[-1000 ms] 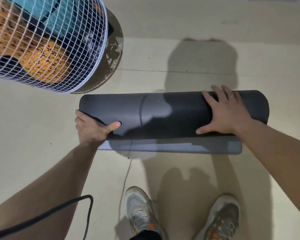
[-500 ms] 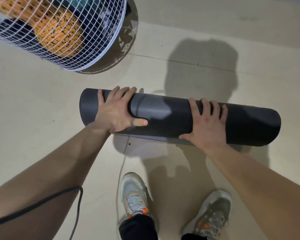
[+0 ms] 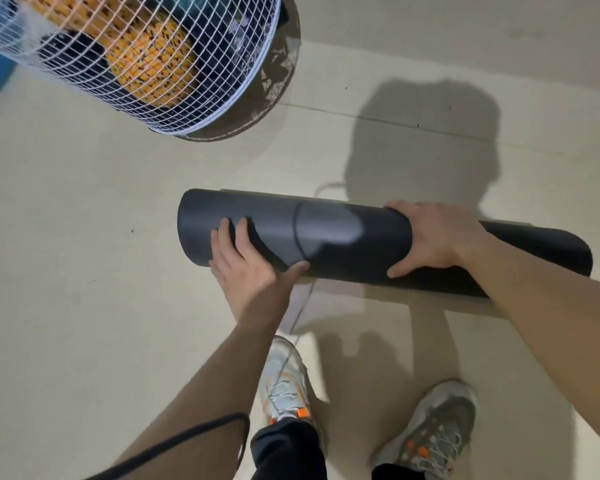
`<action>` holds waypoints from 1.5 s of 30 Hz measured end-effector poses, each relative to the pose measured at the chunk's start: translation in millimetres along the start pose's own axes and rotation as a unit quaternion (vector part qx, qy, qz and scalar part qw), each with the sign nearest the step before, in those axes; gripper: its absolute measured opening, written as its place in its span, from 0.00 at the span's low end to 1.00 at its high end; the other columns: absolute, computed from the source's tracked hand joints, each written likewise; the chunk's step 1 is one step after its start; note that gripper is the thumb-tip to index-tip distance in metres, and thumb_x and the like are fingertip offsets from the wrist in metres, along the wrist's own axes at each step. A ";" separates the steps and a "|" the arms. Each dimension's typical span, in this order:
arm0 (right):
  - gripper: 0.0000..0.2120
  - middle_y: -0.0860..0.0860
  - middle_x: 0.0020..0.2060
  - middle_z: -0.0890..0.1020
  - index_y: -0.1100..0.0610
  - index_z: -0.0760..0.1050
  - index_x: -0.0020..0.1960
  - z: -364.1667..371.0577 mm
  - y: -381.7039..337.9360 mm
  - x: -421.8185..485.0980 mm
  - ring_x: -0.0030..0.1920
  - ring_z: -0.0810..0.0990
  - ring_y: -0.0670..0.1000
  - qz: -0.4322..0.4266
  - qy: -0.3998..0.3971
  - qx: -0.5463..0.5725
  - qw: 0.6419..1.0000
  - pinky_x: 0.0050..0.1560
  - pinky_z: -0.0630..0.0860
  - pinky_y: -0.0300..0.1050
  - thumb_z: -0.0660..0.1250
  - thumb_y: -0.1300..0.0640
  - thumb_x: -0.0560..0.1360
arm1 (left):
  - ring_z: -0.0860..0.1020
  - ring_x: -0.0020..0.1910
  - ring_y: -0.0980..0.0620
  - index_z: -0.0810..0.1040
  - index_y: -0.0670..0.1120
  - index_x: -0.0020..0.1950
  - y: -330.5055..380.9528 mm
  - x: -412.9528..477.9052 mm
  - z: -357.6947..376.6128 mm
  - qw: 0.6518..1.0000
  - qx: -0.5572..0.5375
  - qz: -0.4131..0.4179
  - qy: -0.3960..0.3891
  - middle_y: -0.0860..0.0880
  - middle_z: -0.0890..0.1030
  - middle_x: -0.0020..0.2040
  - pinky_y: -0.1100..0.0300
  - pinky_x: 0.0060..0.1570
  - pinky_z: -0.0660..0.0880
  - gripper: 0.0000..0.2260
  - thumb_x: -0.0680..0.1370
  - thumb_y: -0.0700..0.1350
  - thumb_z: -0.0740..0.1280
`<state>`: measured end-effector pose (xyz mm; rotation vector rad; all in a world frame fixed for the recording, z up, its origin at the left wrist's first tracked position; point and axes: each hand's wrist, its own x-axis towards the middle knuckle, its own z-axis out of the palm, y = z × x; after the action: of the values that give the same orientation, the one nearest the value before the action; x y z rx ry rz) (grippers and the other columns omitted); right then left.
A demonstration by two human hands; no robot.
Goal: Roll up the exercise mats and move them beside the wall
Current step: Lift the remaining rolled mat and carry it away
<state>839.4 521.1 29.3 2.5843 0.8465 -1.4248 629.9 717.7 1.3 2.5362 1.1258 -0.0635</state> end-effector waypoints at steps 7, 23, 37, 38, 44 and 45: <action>0.55 0.47 0.64 0.79 0.40 0.62 0.76 9.0 5.5 0.3 0.60 0.78 0.56 0.026 -0.002 0.073 0.997 0.54 0.73 0.50 0.81 0.30 0.55 | 0.72 0.70 0.38 0.54 0.51 0.83 53.7 -44.1 40.4 0.738 -0.359 -0.527 -0.222 0.45 0.67 0.77 0.44 0.67 0.71 0.54 0.66 0.79 0.65; 0.49 0.42 0.59 0.79 0.41 0.68 0.71 69.1 23.6 -37.0 0.58 0.78 0.51 0.081 0.029 0.348 0.934 0.63 0.76 0.56 0.84 0.38 0.55 | 0.80 0.61 0.50 0.73 0.47 0.66 74.9 -63.7 57.0 0.722 -0.480 -0.427 -0.258 0.50 0.81 0.61 0.53 0.63 0.74 0.45 0.60 0.76 0.75; 0.49 0.44 0.63 0.77 0.44 0.63 0.75 -24.5 148.9 -253.7 0.59 0.78 0.53 0.181 0.194 0.570 0.778 0.54 0.73 0.49 0.81 0.35 0.61 | 0.86 0.50 0.57 0.85 0.47 0.58 359.8 -75.6 -87.1 0.842 -0.348 -0.153 -0.382 0.56 0.88 0.50 0.66 0.48 0.81 0.21 0.70 0.57 0.81; 0.49 0.45 0.65 0.77 0.45 0.62 0.76 -31.0 166.6 -272.5 0.61 0.78 0.54 0.194 0.208 0.588 0.757 0.54 0.72 0.48 0.81 0.35 0.62 | 0.86 0.50 0.57 0.85 0.47 0.57 390.6 -84.1 -92.3 0.848 -0.333 -0.137 -0.389 0.55 0.88 0.50 0.66 0.48 0.81 0.22 0.70 0.57 0.81; 0.48 0.45 0.68 0.74 0.48 0.61 0.79 -57.4 286.5 -374.6 0.68 0.75 0.55 0.242 0.275 0.638 0.677 0.55 0.69 0.44 0.80 0.37 0.66 | 0.84 0.55 0.50 0.81 0.46 0.61 561.0 -152.4 -94.4 0.860 -0.271 -0.066 -0.427 0.52 0.86 0.54 0.54 0.59 0.81 0.39 0.59 0.68 0.82; 0.47 0.44 0.66 0.75 0.48 0.63 0.78 -59.3 309.8 -390.0 0.67 0.76 0.54 0.251 0.283 0.642 0.667 0.55 0.69 0.43 0.80 0.38 0.66 | 0.84 0.55 0.49 0.81 0.46 0.62 587.9 -165.4 -90.7 0.858 -0.263 -0.056 -0.437 0.52 0.86 0.55 0.53 0.60 0.81 0.41 0.58 0.69 0.82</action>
<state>875.4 110.0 314.3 3.6946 -1.4856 -1.1237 933.9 269.9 298.3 1.6239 0.7504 -0.7468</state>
